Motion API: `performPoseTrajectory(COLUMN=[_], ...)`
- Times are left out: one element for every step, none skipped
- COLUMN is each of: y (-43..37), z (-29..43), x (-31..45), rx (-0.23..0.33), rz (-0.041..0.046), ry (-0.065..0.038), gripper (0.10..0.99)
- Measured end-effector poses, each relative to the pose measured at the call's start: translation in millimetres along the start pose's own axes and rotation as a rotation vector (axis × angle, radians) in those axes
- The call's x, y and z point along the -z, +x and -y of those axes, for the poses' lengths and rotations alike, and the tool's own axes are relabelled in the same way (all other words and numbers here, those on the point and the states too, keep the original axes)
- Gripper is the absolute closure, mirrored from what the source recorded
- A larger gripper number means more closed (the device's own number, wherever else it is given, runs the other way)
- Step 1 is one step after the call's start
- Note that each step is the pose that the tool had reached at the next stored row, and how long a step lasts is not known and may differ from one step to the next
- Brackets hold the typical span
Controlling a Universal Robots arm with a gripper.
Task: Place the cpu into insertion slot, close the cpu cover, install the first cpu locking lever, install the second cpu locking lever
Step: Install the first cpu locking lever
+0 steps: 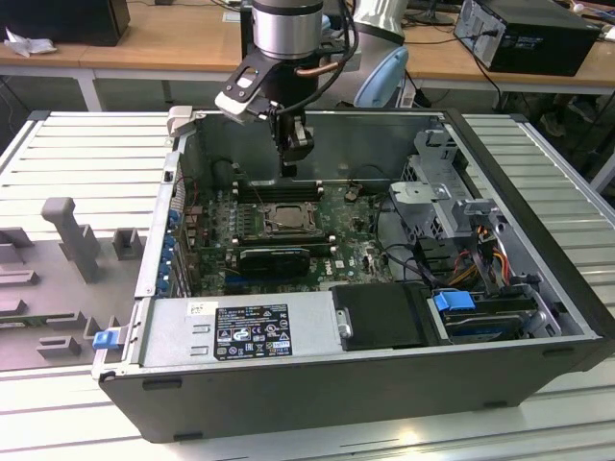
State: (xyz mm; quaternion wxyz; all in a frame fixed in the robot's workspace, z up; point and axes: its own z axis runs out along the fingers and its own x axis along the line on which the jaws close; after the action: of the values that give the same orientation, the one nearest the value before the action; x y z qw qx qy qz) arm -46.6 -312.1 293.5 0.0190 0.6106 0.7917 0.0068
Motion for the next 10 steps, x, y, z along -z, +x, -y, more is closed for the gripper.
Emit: performPoseTrajectory(y=[0.0, 0.0, 0.0, 0.0, 0.0, 0.0, 0.0, 0.0, 0.0, 0.0], z=[0.0, 0.0, 0.0, 0.0, 0.0, 0.0, 0.0, 0.0, 0.0, 0.0], x=[0.0, 0.0, 0.0, 0.0, 0.0, 0.0, 0.0, 0.0, 0.0, 0.0], rx=[0.014, 0.025, 0.044, 0.067, 0.097, 0.117, 0.13, 0.142, 0.177, 0.208], rz=[-0.0004, -0.0008, -0.0014, -0.0022, -0.0032, -0.0039, -0.0043, -0.0048, -0.0059, -0.0071], ry=[0.0, -0.001, -0.001, -0.001, -0.002, -0.002, -0.003, -0.003, -0.004, -0.005], gripper=[0.98, 0.98, 0.98, 0.98, 0.98, 0.98, 0.98, 0.98, 0.98, 0.98])
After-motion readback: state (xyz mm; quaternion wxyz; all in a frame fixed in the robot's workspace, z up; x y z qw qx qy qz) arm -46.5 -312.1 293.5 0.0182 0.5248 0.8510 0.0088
